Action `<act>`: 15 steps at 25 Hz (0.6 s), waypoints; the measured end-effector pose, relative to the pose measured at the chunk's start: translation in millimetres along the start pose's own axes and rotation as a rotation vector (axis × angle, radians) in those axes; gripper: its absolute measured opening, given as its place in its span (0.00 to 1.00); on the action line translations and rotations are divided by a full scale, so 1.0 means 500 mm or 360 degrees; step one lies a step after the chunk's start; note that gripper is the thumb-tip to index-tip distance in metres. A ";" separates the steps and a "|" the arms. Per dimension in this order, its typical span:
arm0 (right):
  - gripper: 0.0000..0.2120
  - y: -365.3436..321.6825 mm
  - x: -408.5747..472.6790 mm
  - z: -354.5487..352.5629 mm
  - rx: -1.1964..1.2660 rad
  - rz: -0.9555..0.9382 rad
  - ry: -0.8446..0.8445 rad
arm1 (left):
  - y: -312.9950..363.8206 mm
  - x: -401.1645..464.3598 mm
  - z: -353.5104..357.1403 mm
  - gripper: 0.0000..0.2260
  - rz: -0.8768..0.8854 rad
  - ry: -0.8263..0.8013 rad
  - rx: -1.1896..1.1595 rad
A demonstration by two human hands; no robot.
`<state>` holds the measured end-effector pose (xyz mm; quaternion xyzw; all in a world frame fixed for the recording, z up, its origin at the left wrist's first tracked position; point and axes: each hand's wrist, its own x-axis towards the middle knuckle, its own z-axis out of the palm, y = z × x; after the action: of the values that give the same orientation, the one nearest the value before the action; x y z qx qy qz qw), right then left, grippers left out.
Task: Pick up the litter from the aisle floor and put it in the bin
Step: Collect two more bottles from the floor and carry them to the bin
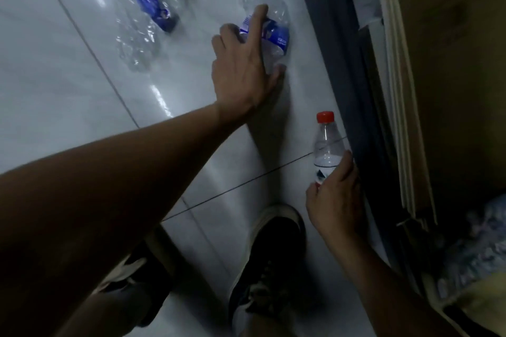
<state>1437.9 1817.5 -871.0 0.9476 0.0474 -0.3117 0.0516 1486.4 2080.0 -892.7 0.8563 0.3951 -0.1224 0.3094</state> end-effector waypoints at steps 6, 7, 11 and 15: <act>0.45 -0.012 -0.074 -0.069 0.0147 -0.0124 -0.0093 | 0.000 -0.087 -0.087 0.29 -0.0002 -0.0119 -0.0322; 0.45 -0.023 -0.114 -0.104 0.0148 -0.0169 -0.0145 | -0.003 -0.133 -0.122 0.28 -0.0030 -0.0156 -0.0395; 0.43 -0.060 -0.305 -0.298 0.0059 -0.0392 -0.0318 | -0.001 -0.361 -0.310 0.26 -0.0217 -0.0331 -0.0470; 0.39 -0.080 -0.504 -0.545 0.0007 -0.0503 -0.0446 | 0.061 -0.598 -0.569 0.40 -0.0186 -0.0481 -0.0499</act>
<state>1390.8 1877.4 -505.3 0.8759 0.1870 -0.4448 0.0062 1303.0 2063.7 -522.2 0.7452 0.4074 -0.2041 0.4869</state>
